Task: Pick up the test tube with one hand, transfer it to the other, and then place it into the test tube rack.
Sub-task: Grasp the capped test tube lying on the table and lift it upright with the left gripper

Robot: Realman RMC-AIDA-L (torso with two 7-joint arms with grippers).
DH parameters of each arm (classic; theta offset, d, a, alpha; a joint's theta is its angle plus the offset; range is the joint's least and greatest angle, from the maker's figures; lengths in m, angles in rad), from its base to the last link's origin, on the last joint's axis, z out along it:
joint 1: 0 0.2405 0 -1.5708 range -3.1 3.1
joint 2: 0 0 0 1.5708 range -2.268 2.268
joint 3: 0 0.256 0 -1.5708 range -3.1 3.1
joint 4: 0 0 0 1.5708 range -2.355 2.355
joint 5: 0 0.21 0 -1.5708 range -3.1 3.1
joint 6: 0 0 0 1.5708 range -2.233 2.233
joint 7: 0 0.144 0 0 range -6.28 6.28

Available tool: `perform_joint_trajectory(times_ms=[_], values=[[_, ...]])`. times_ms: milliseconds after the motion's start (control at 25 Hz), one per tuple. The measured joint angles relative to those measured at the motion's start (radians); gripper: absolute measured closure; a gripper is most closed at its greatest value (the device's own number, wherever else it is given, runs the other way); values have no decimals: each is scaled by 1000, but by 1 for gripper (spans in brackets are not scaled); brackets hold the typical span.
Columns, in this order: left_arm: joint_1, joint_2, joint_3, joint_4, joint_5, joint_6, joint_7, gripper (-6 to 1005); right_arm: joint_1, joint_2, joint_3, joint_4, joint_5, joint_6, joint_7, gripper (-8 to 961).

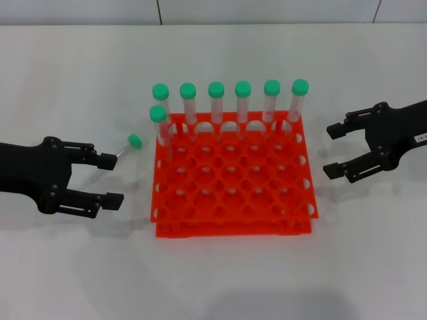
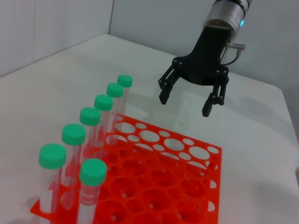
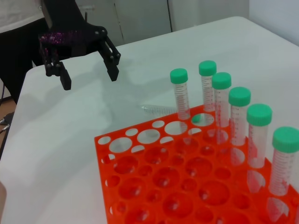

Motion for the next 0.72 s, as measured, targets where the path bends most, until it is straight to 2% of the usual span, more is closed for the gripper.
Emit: perform_joint_trajectory(times_ms=[720], values=[[-2,-3,3,0,2,3,4,233,-5,10,-6,-1,1,-3,-9,96]])
